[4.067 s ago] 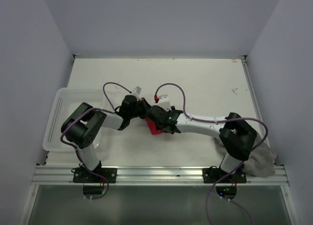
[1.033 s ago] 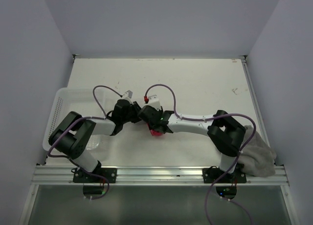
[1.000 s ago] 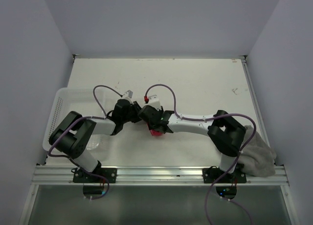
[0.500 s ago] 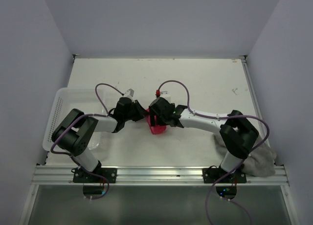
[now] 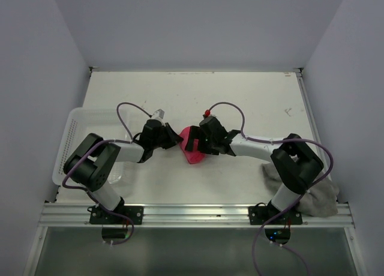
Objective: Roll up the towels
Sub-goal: Roll the towel
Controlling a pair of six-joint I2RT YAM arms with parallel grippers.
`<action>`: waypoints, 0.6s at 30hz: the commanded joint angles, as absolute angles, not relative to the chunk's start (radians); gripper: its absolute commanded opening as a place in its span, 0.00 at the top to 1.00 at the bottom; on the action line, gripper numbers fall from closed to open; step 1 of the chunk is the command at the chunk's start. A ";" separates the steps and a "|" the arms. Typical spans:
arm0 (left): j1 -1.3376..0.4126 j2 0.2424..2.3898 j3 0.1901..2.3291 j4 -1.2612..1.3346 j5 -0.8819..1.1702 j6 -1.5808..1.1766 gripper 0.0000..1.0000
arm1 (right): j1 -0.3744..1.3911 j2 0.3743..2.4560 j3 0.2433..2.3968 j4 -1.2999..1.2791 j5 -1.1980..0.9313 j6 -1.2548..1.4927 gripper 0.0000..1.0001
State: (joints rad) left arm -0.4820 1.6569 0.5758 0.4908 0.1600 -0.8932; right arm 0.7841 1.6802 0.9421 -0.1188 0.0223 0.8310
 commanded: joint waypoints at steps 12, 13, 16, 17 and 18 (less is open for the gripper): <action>-0.477 1.687 0.537 0.408 0.104 -0.825 0.83 | 0.707 1.741 0.953 0.021 -0.182 0.887 0.01; -0.477 1.686 0.534 0.408 0.103 -0.824 0.83 | 0.703 1.747 0.954 0.018 -0.183 0.887 0.01; -0.477 1.684 0.528 0.408 0.101 -0.824 0.84 | 0.696 1.770 0.959 0.023 -0.196 0.885 0.02; -0.477 1.683 0.526 0.408 0.103 -0.824 0.84 | 0.695 1.773 0.959 0.028 -0.198 0.887 0.02; -0.477 1.681 0.525 0.408 0.103 -0.822 0.84 | 0.695 1.778 0.959 0.032 -0.202 0.887 0.04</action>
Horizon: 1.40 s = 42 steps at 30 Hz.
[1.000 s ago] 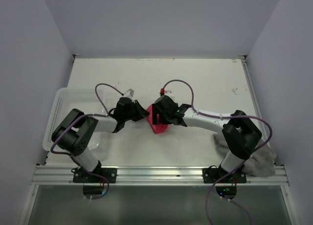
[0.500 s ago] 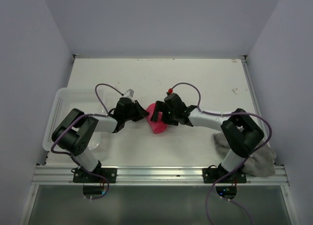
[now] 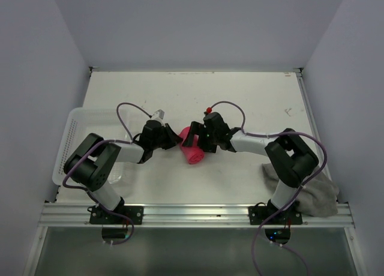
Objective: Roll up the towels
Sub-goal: Roll the towel
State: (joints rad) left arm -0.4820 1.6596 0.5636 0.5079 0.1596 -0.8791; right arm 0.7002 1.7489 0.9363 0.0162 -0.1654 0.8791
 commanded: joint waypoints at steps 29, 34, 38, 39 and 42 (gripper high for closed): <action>-0.472 1.520 0.618 0.260 0.055 -0.782 0.84 | 0.862 1.756 1.032 -0.210 0.129 0.693 0.88; -0.468 1.324 0.722 0.141 -0.021 -0.718 0.82 | 0.867 1.724 1.074 -0.241 0.126 0.677 0.97; -0.465 1.180 0.821 -0.039 -0.092 -0.635 0.79 | 0.877 1.707 1.155 -0.319 0.137 0.652 1.00; -0.463 1.149 0.850 -0.069 -0.138 -0.591 0.78 | 0.882 1.704 1.204 -0.337 0.143 0.637 1.00; -0.457 1.028 0.888 -0.191 -0.266 -0.501 0.76 | 0.888 1.709 1.314 -0.402 0.135 0.617 1.00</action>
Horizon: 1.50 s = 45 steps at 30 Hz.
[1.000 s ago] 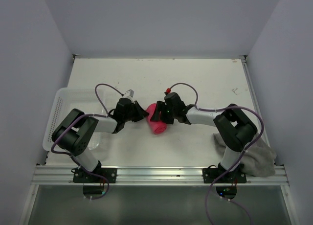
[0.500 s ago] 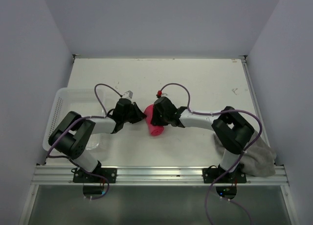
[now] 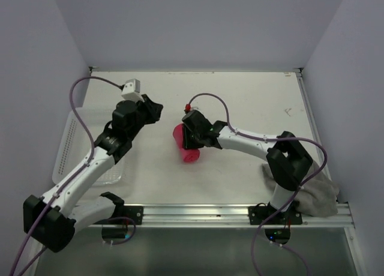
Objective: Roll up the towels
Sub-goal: Place the rolled towel into the container
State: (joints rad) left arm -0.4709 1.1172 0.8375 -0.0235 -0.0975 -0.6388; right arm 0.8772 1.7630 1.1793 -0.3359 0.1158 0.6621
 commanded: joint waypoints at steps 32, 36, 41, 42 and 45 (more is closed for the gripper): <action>-0.489 0.385 0.732 -0.360 -0.756 -0.341 0.55 | 1.088 2.602 2.569 -0.305 -0.101 0.814 1.00; -0.502 0.376 0.730 -0.359 -0.758 -0.341 0.54 | 1.089 2.582 2.530 -0.365 -0.028 0.805 1.00; -0.511 0.377 0.729 -0.359 -0.755 -0.337 0.52 | 1.089 2.539 2.496 -0.474 0.084 0.752 1.00; -0.512 0.373 0.729 -0.360 -0.753 -0.337 0.52 | 1.089 2.539 2.500 -0.517 0.100 0.736 1.00; -0.515 0.371 0.729 -0.359 -0.756 -0.337 0.51 | 1.091 2.525 2.505 -0.571 0.155 0.716 1.00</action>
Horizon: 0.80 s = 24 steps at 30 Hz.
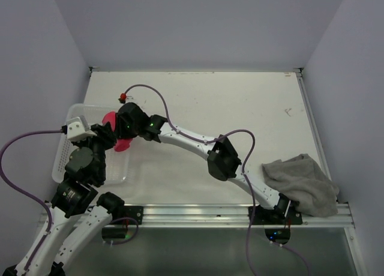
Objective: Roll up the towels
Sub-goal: Place the rolled towel into the container
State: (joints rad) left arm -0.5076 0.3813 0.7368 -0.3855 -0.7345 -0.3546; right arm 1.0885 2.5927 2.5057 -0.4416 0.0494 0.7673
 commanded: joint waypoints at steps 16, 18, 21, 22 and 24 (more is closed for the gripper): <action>-0.515 0.373 0.729 -0.362 -0.750 -0.342 0.48 | 1.098 2.434 2.522 -0.819 0.342 0.644 1.00; -0.515 0.374 0.729 -0.362 -0.750 -0.342 0.48 | 1.097 2.433 2.539 -0.847 0.363 0.647 1.00; -0.515 0.376 0.729 -0.361 -0.746 -0.342 0.47 | 1.097 2.418 2.533 -0.861 0.376 0.650 1.00; -0.515 0.379 0.729 -0.360 -0.744 -0.342 0.47 | 1.098 2.413 2.523 -0.842 0.371 0.653 1.00; -0.514 0.379 0.729 -0.360 -0.739 -0.342 0.47 | 1.097 2.398 2.497 -0.809 0.339 0.653 1.00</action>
